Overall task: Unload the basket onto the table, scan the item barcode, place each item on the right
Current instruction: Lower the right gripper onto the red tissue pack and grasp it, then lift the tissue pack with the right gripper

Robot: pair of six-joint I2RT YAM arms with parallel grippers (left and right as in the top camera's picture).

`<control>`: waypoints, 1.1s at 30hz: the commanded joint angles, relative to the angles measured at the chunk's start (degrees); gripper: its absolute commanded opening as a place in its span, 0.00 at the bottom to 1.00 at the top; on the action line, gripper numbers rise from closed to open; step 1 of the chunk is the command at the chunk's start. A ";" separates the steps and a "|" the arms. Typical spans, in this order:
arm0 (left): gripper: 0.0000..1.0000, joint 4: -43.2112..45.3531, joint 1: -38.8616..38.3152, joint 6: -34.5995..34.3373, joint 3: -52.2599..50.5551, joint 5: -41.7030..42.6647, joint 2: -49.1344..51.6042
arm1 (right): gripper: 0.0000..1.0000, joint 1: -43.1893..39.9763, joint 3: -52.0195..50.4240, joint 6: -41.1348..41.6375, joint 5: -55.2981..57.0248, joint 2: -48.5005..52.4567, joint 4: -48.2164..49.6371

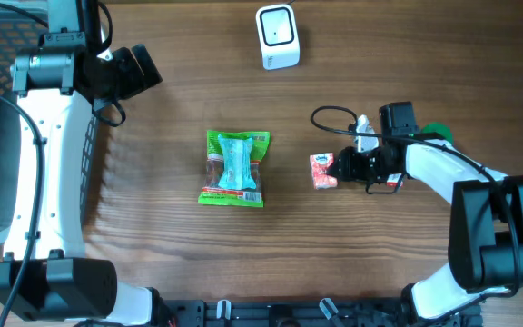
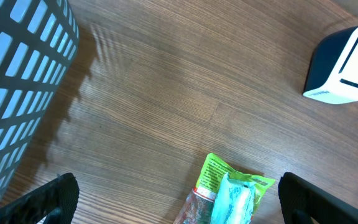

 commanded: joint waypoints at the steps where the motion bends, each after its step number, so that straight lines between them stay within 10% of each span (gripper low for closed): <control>1: 1.00 0.15 0.15 0.92 -0.15 -0.37 0.00 | 0.24 0.02 -1.49 -0.17 1.40 -0.31 0.76; 7: 1.00 0.13 0.15 0.90 -0.13 -0.35 0.00 | 0.05 0.02 -0.72 -0.20 2.01 -1.05 1.86; 21: 1.00 0.13 0.15 0.90 -0.13 -0.37 0.00 | 0.04 0.02 11.34 3.69 14.60 -25.20 -13.66; 33: 1.00 0.15 0.15 0.90 -0.15 -0.35 0.00 | 0.04 1.90 58.64 6.25 25.09 -15.04 -44.41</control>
